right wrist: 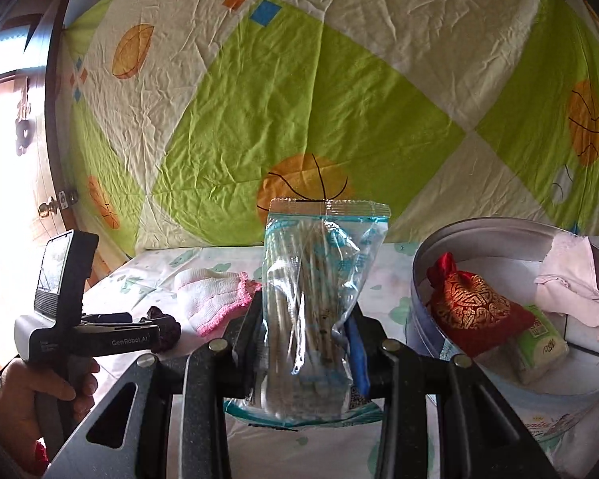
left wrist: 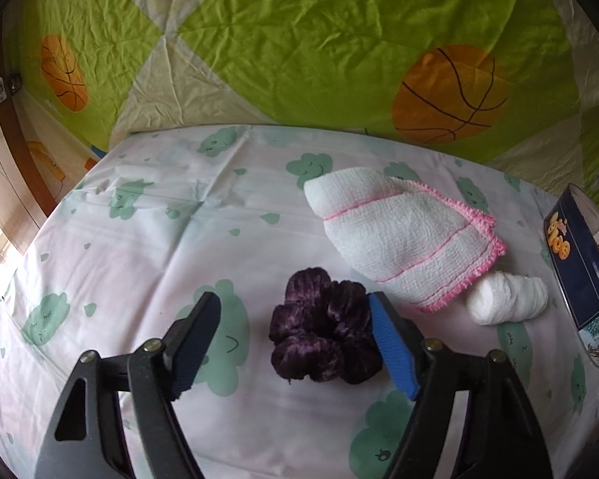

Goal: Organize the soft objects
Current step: 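Grasp the cotton swab bag with the right tool while the left tool grasps the purple scrunchie, then carry the purple scrunchie and swab bag over the tin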

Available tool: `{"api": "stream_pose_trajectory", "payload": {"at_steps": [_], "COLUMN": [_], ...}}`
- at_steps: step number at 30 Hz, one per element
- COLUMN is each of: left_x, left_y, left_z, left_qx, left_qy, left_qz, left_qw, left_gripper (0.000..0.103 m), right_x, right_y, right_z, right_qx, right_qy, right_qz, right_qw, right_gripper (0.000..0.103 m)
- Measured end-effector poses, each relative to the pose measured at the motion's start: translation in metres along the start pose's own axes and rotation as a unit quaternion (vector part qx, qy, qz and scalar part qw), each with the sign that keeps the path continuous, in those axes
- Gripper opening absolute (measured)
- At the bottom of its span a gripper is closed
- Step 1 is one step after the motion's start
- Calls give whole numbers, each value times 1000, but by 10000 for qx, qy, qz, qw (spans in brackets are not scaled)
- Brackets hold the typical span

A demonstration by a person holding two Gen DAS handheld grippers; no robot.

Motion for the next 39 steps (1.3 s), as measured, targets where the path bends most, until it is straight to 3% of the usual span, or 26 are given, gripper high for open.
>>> {"api": "stream_pose_trajectory", "payload": {"at_steps": [2,4,7,9,12,16,22,30,36,39], "left_x": [-8,-13,-19,-24,-22,-6,2,-11,-32,-45], "left_y": [0,0,0,0,1,-2,-5,1,8,11], "left_z": [-3,-2,0,3,14,35,78,83,90,90], "left_qx": [93,73,45,-15,-291,-876,-2088,-2376,-2541,-2467], "left_qy": [-51,-17,126,122,-5,17,293,333,464,521], "left_qz": [-187,-299,-461,-577,-506,-15,413,356,308,279], "left_qw": [9998,9995,9988,9983,9983,9962,9767,9701,9656,9673], "left_gripper": [75,50,36,34,34,34,34,34,34,34], "right_x": [1,1,-1,-4,-10,-16,-20,-43,-67,-76], "right_y": [1,1,1,-1,-4,-9,-18,-13,-13,-14], "right_z": [2,2,4,8,14,20,38,58,64,66], "right_qx": [-13,-9,-55,-125,-272,-434,-848,-1140,-1109,-1088], "right_qy": [-13,-1,13,14,68,187,464,875,979,942], "right_qz": [27,24,-38,-100,-171,-165,107,506,377,329], "right_qw": [10000,10000,10000,9999,9995,9987,9953,9883,9883,9890], "right_gripper": [39,39,39,39,39,39,39,39,39,39]}}
Point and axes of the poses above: each gripper's, at about its wrist camera, not at the fingertips, and z roughly against the way its jaws point, x to its left, y to its underside, the point moved 5 cm from there along -z, roughly the way its jaws point, and after that the axes turned 11 degrees about x, right-handed, at the moved point
